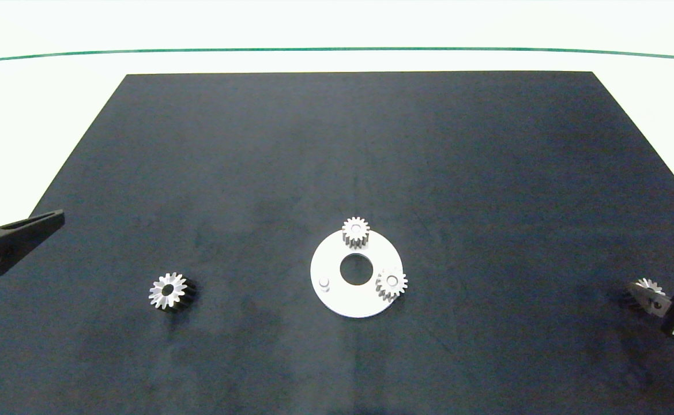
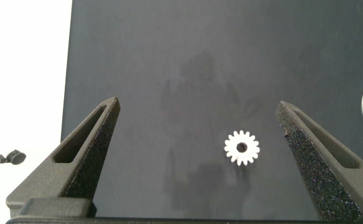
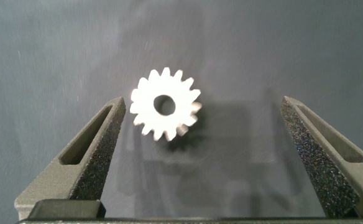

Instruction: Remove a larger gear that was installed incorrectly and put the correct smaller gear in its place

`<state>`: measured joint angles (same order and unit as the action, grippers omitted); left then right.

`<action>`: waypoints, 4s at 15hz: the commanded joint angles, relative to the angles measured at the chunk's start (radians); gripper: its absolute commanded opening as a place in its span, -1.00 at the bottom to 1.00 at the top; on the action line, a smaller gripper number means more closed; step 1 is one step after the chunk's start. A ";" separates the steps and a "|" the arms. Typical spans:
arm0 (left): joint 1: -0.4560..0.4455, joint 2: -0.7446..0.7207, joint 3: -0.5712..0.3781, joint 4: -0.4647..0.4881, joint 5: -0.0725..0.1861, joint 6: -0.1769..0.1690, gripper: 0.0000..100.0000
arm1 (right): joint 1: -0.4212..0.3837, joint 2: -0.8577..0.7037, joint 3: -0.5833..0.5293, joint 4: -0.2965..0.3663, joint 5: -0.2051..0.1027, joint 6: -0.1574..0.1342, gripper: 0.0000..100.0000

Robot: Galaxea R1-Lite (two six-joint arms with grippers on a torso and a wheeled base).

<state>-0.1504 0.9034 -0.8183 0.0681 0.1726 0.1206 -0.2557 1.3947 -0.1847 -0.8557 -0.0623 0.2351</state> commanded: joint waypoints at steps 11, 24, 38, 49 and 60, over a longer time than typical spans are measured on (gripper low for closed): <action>0.003 -0.003 0.025 0.001 0.001 0.001 1.00 | 0.038 0.055 -0.001 -0.017 -0.002 0.038 0.82; 0.003 -0.006 0.044 0.001 0.001 0.001 1.00 | 0.035 0.053 -0.007 -0.023 -0.002 0.062 0.28; 0.005 -0.008 0.056 -0.001 0.001 0.001 1.00 | 0.021 0.053 -0.009 -0.028 0.001 0.064 -0.26; 0.005 -0.008 0.085 -0.002 0.001 -0.001 1.00 | 0.026 0.015 -0.007 -0.028 0.015 0.047 -0.56; 0.003 -0.101 0.087 0.022 0.001 0.001 1.00 | 0.256 -0.241 -0.007 0.003 0.119 -0.138 -0.56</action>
<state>-0.1472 0.8287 -0.7332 0.0870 0.1721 0.1206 -0.0538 1.2083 -0.1913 -0.8538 0.0557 0.1115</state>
